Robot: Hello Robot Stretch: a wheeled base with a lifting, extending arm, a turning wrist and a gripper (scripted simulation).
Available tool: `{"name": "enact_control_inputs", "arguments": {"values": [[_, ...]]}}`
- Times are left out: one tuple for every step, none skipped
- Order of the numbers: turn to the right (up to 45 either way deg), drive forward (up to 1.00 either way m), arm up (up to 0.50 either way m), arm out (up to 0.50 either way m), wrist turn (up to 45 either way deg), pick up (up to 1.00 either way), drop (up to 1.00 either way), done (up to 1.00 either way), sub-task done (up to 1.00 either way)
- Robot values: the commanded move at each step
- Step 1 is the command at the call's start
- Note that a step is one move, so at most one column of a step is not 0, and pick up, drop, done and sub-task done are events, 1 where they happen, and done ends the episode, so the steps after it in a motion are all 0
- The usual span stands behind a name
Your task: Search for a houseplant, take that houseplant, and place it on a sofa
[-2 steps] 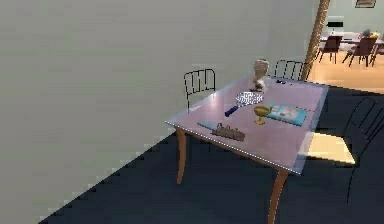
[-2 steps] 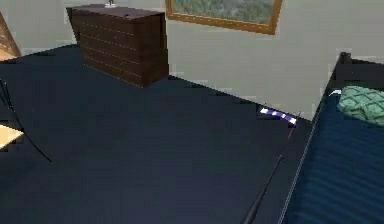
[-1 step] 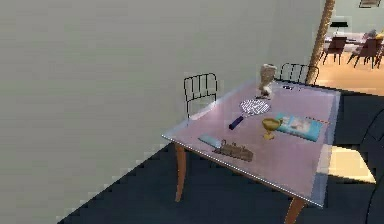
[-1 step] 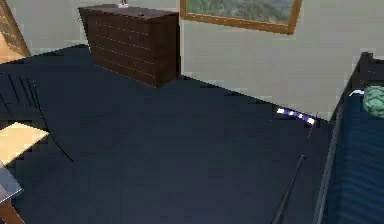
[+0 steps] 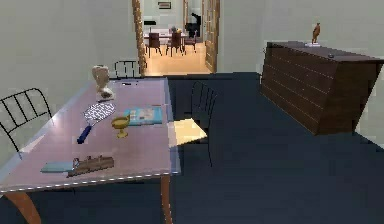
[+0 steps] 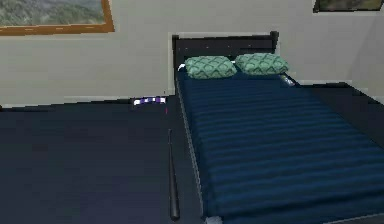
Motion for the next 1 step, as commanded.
{"name": "enact_control_inputs", "arguments": {"values": [[27.0,0.00,0.00,0.00,0.0,0.00,0.00,0.00,0.00]]}}
